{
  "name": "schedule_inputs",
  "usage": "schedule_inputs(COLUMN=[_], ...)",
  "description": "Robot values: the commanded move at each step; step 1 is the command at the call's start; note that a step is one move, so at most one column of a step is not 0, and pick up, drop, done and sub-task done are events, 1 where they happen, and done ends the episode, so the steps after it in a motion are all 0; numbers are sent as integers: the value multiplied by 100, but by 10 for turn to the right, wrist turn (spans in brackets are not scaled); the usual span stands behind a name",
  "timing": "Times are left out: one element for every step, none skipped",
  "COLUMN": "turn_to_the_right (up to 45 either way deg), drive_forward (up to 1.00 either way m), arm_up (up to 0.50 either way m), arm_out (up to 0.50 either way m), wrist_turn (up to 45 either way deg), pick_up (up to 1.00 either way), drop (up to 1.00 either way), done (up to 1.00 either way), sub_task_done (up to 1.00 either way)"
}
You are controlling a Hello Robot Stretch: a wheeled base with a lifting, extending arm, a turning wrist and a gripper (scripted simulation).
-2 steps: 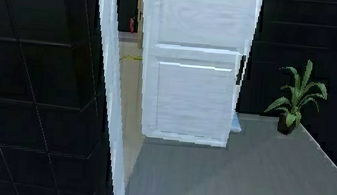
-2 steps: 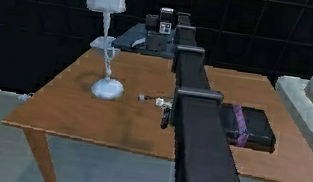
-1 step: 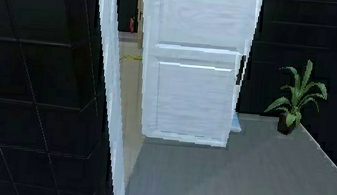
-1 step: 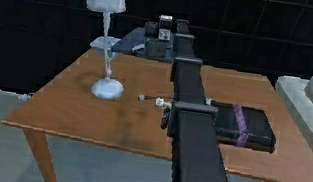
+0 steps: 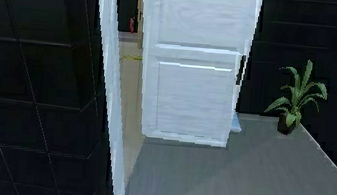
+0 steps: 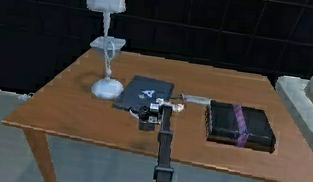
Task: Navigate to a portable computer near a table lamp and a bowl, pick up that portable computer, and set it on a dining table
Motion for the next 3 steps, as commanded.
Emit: schedule_inputs(turn_to_the_right=[0, 0, 0], drive_forward=[0, 0, 0], arm_up=[0, 10, 0], arm_out=[0, 0, -8], wrist_turn=[0, 0, 0], pick_up=[0, 0, 0], drop=[100, 0, 0], done=[0, 0, 0], sub_task_done=[0, 0, 0])
